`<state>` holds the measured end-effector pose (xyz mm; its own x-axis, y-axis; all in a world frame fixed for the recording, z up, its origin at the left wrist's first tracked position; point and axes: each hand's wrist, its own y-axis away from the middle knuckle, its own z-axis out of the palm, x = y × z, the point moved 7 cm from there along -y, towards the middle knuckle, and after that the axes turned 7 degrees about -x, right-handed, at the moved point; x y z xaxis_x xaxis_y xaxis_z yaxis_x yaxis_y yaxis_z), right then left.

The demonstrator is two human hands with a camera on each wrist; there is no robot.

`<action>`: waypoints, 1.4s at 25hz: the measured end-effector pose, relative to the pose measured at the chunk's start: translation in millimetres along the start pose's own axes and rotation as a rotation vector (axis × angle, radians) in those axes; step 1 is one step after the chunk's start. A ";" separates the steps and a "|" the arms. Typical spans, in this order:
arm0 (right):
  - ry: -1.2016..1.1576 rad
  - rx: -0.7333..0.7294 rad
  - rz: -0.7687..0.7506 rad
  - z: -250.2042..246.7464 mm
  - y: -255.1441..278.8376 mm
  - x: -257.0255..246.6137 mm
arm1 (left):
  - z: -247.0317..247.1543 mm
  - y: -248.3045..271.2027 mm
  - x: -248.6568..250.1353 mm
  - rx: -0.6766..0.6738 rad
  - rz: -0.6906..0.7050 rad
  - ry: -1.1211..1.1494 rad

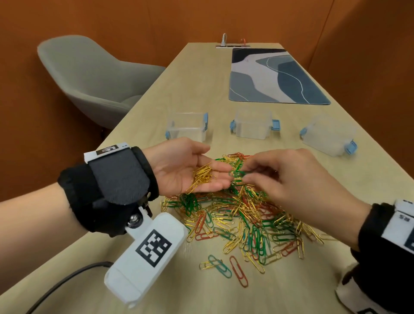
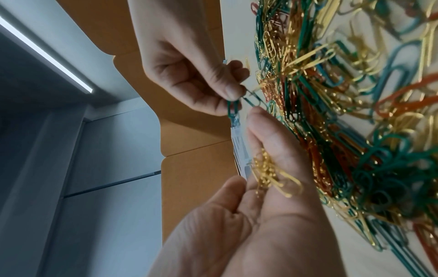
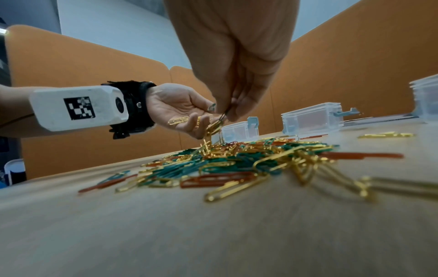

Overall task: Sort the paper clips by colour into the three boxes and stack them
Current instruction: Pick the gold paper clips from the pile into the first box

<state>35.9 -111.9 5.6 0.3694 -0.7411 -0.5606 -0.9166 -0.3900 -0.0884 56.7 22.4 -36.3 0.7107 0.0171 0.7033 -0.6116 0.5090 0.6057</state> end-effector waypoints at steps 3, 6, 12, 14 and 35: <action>-0.090 0.050 0.031 -5.1 1.4 4.2 | -0.6 -0.2 -2.9 -0.010 -0.005 -0.008; -0.104 0.037 0.063 -5.8 1.0 5.7 | -1.2 -0.5 -5.0 -0.003 -0.018 -0.068; 0.214 -0.092 0.174 2.4 2.2 18.2 | -8.6 3.8 -2.7 0.015 -0.031 -0.305; 0.257 -0.197 0.121 11.4 2.0 11.5 | -13.2 2.9 0.4 0.055 -0.007 -0.522; 0.253 -0.386 -0.007 30.6 6.6 -5.5 | 27.2 13.1 -5.1 0.072 0.279 -1.563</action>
<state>23.1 -93.7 -17.1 0.4456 -0.8290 -0.3379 -0.8075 -0.5351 0.2481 35.5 5.6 -21.8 -0.4362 -0.7872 0.4360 -0.7024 0.6007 0.3819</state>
